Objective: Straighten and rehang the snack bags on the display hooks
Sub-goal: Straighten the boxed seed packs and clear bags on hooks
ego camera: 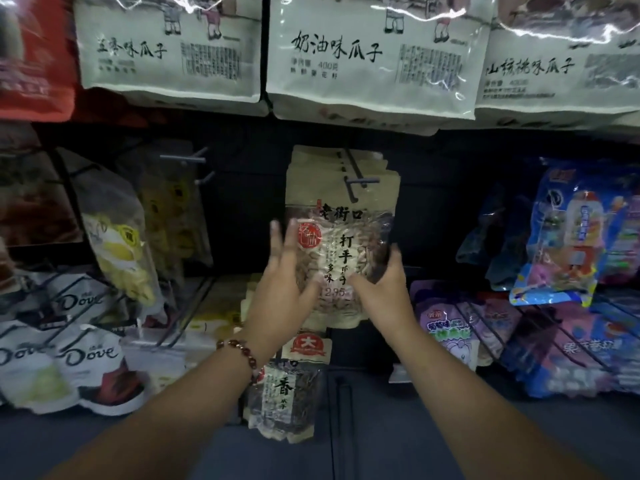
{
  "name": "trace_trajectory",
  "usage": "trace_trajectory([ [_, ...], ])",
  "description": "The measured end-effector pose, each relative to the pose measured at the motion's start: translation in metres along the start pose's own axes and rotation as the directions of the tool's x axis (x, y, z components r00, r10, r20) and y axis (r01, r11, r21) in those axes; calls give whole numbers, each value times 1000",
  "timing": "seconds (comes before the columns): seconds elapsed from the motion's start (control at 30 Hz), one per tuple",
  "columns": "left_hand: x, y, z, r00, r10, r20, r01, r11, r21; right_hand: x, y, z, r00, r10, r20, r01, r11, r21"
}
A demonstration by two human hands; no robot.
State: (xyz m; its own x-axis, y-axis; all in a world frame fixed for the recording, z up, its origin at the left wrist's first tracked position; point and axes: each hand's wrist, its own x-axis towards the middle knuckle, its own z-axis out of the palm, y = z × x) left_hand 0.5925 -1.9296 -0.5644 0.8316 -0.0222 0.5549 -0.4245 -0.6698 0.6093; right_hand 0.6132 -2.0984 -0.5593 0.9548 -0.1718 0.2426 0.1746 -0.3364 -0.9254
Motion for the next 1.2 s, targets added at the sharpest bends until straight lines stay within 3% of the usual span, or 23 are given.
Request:
trace_trajectory([
  [0.1,-4,-13,7,973,-195,125,218,954,-206,2,17,1,952,239,189,-272,946,176],
  [0.2,4,-18,14,908,-297,297,389,861,-329,10,33,6,915,256,313,-338,909,244],
  [0.4,16,-26,29,900,-289,327,417,792,-447,14,44,14,915,196,353,-339,846,410],
  [0.53,13,-22,37,908,-305,287,410,790,-456,14,49,14,922,242,302,-342,876,341],
  [0.7,4,-12,29,898,-365,246,434,831,-348,3,32,11,918,342,203,-368,923,109],
  [0.8,-12,-6,16,909,-348,230,397,892,-216,-19,18,8,946,304,115,-306,952,-2],
  [0.97,-54,13,-15,910,-361,202,325,926,192,-73,10,2,983,119,141,-93,980,-178],
  [1.1,-82,21,-40,925,-298,235,211,919,333,-108,0,-7,980,19,196,56,927,-370],
  [1.2,-105,29,-54,941,-232,246,111,900,422,-134,-5,-18,968,48,248,85,864,-497],
])
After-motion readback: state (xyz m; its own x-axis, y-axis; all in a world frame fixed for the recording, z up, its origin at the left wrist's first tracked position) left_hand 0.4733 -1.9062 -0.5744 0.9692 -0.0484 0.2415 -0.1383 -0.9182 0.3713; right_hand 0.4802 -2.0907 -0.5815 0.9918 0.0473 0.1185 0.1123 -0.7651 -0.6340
